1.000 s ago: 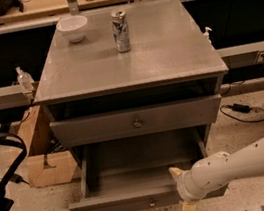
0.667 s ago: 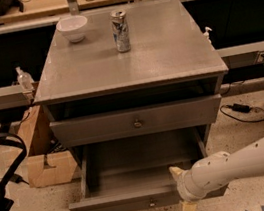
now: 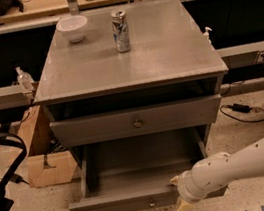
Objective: Open middle drawer
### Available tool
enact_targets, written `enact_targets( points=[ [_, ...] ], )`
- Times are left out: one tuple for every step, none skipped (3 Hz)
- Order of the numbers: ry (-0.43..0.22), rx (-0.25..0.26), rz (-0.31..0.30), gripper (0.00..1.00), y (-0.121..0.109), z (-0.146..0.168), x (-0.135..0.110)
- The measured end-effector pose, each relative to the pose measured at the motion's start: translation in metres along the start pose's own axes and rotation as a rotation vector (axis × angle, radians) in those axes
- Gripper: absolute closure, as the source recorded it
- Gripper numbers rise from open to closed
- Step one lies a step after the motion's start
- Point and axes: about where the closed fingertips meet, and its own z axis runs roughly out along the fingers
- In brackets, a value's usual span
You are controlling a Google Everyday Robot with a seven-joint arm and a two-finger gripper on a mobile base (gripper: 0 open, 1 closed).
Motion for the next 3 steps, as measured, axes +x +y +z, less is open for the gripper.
enact_targets(
  points=[
    [0.038, -0.049, 0.045, 0.62, 0.0253, 0.0049, 0.0112],
    [0.038, -0.049, 0.045, 0.86, 0.0248, 0.0023, 0.0102],
    [0.038, -0.049, 0.045, 1.00, 0.0243, 0.0006, 0.0096]
  ],
)
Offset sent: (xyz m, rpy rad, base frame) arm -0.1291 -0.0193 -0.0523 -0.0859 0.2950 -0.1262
